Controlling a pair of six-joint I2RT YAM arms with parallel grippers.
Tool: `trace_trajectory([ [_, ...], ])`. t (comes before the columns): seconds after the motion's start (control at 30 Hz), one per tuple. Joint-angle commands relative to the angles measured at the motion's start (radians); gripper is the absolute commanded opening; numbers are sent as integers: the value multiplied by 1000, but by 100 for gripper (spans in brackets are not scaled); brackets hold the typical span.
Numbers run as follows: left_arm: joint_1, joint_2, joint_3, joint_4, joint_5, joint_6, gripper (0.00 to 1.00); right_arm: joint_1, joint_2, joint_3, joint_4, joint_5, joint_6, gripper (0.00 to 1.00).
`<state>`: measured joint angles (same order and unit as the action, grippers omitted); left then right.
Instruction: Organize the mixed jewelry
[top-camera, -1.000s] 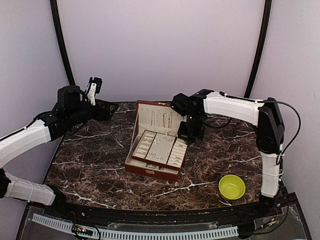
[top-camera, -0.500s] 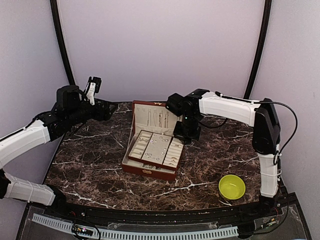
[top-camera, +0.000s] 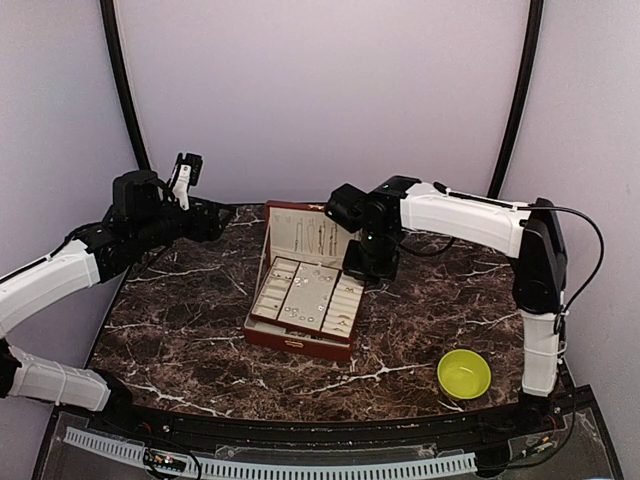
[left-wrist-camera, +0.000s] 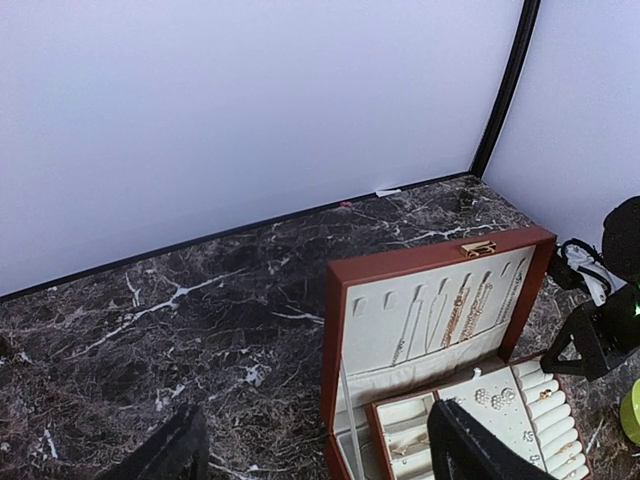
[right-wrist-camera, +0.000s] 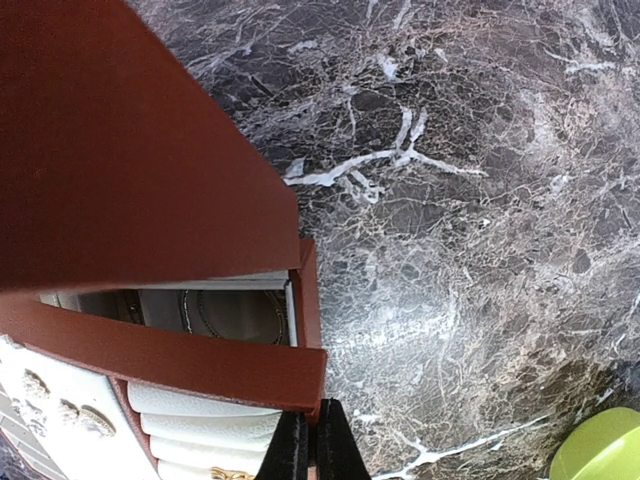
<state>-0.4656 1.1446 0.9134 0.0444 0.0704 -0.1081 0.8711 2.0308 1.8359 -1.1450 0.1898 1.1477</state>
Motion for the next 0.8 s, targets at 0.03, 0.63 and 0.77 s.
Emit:
trace_trajectory([
  [0.03,-1,-38,-12,24,11,1,78,12,-22,23,16,25,-10,0],
  [0.63,-1,-43,-13,26,3,5,78,37,81,126,-17,36,-42,0],
  [0.77,0,-40,-13,25,6,4,78,40,78,112,8,21,-39,0],
])
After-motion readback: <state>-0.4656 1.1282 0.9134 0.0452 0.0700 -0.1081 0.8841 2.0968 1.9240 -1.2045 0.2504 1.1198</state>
